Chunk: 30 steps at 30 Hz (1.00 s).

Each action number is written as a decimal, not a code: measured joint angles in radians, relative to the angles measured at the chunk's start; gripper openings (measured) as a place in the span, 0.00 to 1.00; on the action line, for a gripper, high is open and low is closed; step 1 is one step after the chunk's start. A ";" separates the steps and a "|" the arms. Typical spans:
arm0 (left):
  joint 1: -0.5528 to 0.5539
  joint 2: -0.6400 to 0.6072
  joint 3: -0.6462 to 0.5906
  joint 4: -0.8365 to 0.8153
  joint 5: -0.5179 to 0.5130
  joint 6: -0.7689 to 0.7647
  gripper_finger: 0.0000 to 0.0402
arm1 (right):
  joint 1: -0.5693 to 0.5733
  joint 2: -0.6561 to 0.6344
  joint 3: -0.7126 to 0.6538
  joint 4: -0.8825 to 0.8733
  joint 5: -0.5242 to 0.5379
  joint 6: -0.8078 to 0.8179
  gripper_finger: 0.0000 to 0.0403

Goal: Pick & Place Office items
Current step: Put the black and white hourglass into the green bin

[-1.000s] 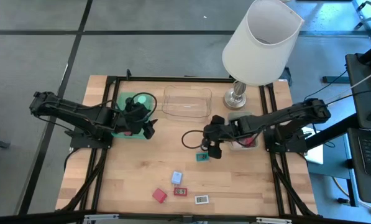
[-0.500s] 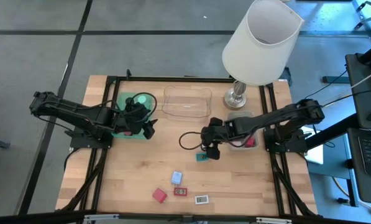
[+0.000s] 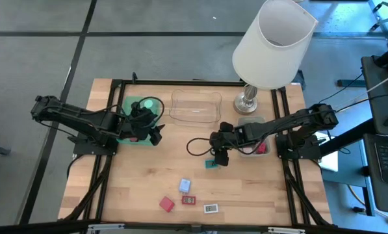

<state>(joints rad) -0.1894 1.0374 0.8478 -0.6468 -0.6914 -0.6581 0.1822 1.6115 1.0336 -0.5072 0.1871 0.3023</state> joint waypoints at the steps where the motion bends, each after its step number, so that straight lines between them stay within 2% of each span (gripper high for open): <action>1: 0.000 0.000 0.000 0.000 0.000 0.004 0.66 | 0.000 0.000 0.000 0.000 0.000 0.003 0.56; 3: 0.000 0.000 0.000 0.000 0.000 0.009 0.66 | 0.000 -0.001 0.000 0.000 0.001 0.009 0.53; 10: 0.000 0.000 0.000 0.000 0.000 0.051 0.66 | 0.000 -0.002 0.000 0.035 0.000 0.074 0.53; 15: 0.000 0.000 0.000 0.000 0.000 0.069 0.66 | -0.005 -0.002 0.000 0.178 -0.004 0.070 0.56; 21: 0.000 0.000 0.000 -0.001 0.001 0.070 0.66 | -0.040 -0.001 0.000 0.366 -0.031 0.031 0.54; 30: 0.000 0.000 0.000 -0.001 0.003 0.069 0.66 | -0.084 0.004 0.000 0.582 -0.051 -0.030 0.55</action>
<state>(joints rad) -0.1894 1.0374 0.8478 -0.6475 -0.6888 -0.5888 0.0985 1.6157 1.0336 0.0751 0.1366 0.2721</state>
